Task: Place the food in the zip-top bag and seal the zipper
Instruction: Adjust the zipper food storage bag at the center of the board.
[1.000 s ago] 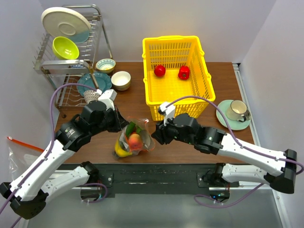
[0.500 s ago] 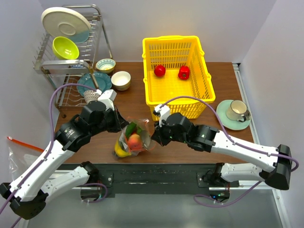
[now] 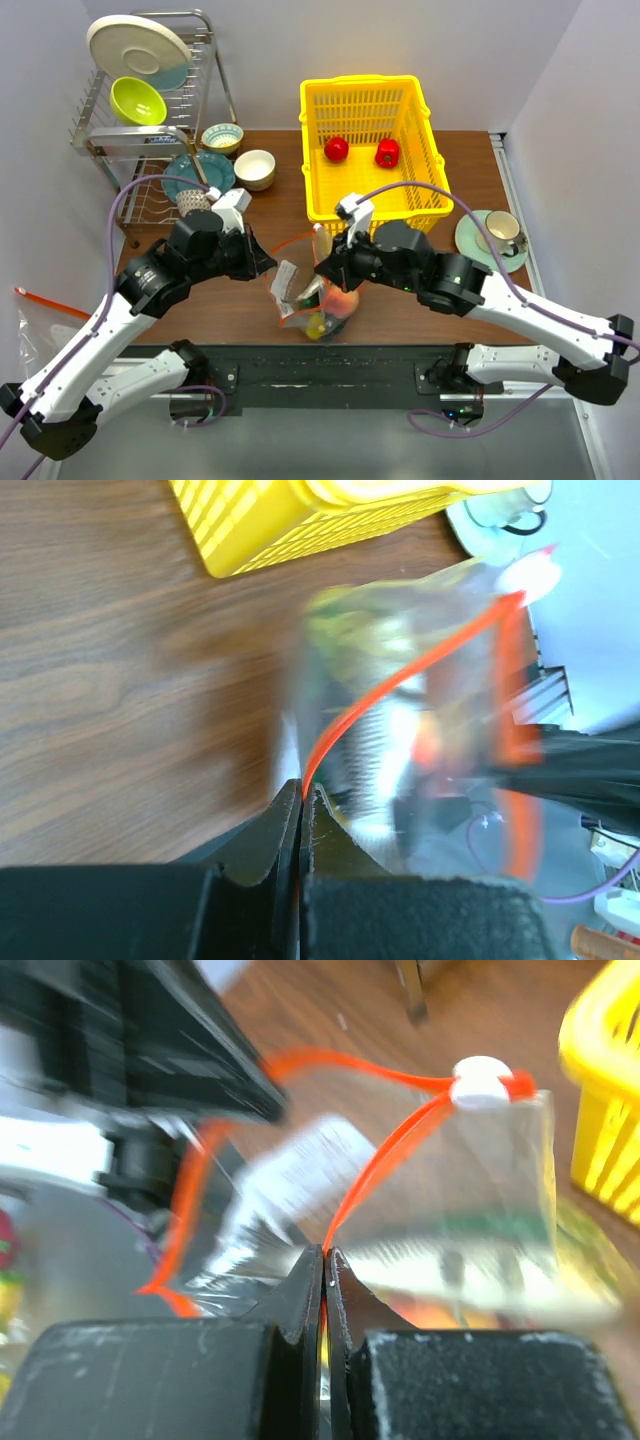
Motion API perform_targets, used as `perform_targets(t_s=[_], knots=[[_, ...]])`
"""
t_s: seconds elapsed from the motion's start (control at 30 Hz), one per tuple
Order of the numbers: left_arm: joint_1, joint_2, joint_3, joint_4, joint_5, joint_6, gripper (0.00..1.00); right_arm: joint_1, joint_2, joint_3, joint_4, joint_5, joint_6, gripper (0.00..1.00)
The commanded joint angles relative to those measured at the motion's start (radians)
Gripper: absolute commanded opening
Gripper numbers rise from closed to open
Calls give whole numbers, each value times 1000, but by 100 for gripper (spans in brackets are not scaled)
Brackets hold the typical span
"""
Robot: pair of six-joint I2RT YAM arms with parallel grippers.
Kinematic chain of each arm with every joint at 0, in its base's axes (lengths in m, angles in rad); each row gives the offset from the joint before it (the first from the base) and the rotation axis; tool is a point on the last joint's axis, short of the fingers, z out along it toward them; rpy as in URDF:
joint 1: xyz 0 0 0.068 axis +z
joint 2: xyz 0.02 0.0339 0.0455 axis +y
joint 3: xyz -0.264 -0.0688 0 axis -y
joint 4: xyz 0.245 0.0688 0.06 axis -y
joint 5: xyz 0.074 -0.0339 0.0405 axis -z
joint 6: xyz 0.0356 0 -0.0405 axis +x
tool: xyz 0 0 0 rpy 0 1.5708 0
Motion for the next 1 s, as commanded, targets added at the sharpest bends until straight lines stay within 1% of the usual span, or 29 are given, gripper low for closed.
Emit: perform_targets(t_s=[0.0, 0.07, 0.17, 0.27, 0.33, 0.43, 0.5, 0.53, 0.57, 0.67, 0.77, 0.8, 0.83, 0.87, 0.93, 0.97], knots=[[-1, 8, 34, 26, 53, 34, 0, 3, 34, -87, 45, 15, 25, 0], [-1, 8, -11, 64, 81, 34, 0, 4, 34, -99, 58, 13, 31, 0], [-1, 2, -92, 142, 159, 11, 0, 3, 34, -101, 76, 4, 31, 0], [-1, 4, -135, 183, 187, -7, 0, 3, 30, -99, 105, -13, 35, 0], [0, 4, -137, 184, 187, -9, 0, 3, 23, -91, 120, -11, 37, 0], [-1, 5, -95, 158, 170, 3, 0, 3, 18, -76, 130, -10, 34, 0], [0, 10, -48, 134, 125, 14, 0, 4, 20, -71, 122, -7, 26, 5], [0, 13, -31, 102, 107, 25, 0, 3, 21, -67, 116, -5, 23, 12], [-1, 17, 4, 86, 75, 31, 0, 3, 21, -64, 108, 10, 16, 16], [0, 27, 53, 28, 8, 48, 0, 3, 12, -39, 69, 42, -11, 17], [-1, 13, 55, 12, -33, 48, 0, 1, -8, 1, 29, 68, -35, 19], [-1, 7, 50, 11, -39, 42, 0, 3, -14, 11, 12, 88, -41, 21], [-1, 5, 38, 14, -42, 40, 0, 1, -19, 34, -1, 97, -52, 26], [0, -2, 31, 14, -49, 37, 0, 1, -22, 48, -17, 114, -53, 29], [-1, -9, 9, 22, -56, 30, 0, 1, -20, 97, -74, 165, -58, 34], [-1, -15, 1, 26, -53, 26, 0, 1, -10, 117, -96, 180, -58, 34]])
